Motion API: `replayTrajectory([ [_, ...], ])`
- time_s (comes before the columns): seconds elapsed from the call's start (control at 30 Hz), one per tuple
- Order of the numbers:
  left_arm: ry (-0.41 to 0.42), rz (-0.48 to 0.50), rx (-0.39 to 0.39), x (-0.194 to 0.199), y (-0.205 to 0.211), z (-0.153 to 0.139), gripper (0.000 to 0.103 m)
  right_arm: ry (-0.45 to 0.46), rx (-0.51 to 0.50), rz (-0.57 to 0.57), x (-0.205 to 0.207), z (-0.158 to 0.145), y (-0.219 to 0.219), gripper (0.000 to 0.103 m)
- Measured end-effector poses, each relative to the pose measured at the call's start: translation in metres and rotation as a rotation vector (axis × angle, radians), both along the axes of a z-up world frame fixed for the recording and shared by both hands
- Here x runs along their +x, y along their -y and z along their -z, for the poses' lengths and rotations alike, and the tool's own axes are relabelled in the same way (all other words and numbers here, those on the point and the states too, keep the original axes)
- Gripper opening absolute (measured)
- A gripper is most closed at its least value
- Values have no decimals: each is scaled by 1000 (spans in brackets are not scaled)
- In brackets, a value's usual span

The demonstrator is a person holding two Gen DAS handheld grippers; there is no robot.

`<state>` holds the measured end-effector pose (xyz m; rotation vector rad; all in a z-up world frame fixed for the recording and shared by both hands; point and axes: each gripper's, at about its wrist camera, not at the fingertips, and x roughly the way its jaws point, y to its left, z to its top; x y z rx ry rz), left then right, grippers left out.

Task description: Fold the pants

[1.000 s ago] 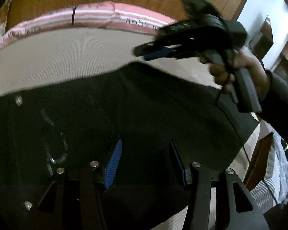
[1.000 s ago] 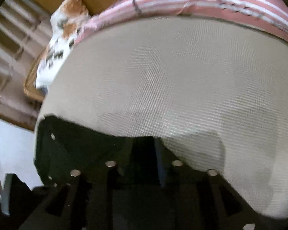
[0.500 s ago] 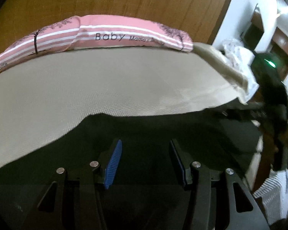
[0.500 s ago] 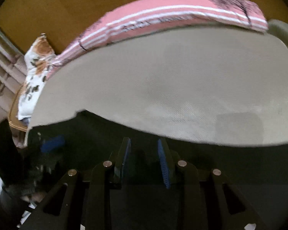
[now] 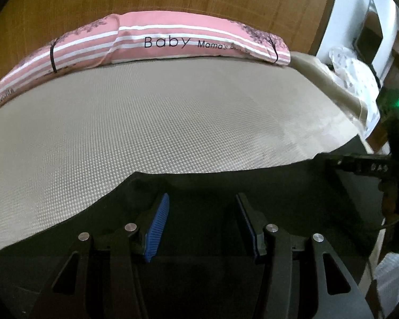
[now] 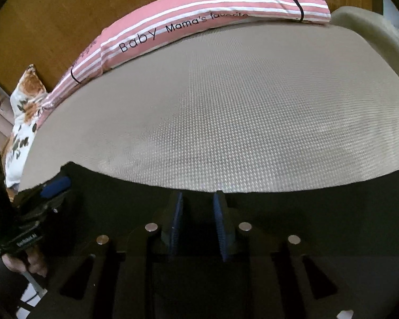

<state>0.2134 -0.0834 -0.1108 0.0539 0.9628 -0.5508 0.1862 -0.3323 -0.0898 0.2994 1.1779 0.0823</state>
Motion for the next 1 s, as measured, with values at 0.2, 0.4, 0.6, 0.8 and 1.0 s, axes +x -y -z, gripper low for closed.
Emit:
replayTrajectory([
  [0.2, -2, 14, 26, -19, -2, -6, 52, 32, 38, 35, -14, -15, 7, 27],
  [0.4, -26, -35, 14, -54, -23, -2, 52, 41, 61, 106, -52, -25, 28, 36],
  [0.6, -22, -67, 28, -83, -35, -3, 53, 50, 76, 236, -102, -34, 76, 36],
  [0.8, -33, -99, 35, -109, -42, -1, 57, 62, 90, 414, -170, -47, 138, 38],
  [1.0, -30, -100, 60, -127, -38, -3, 59, 43, 120, 580, -224, -36, 185, 38],
])
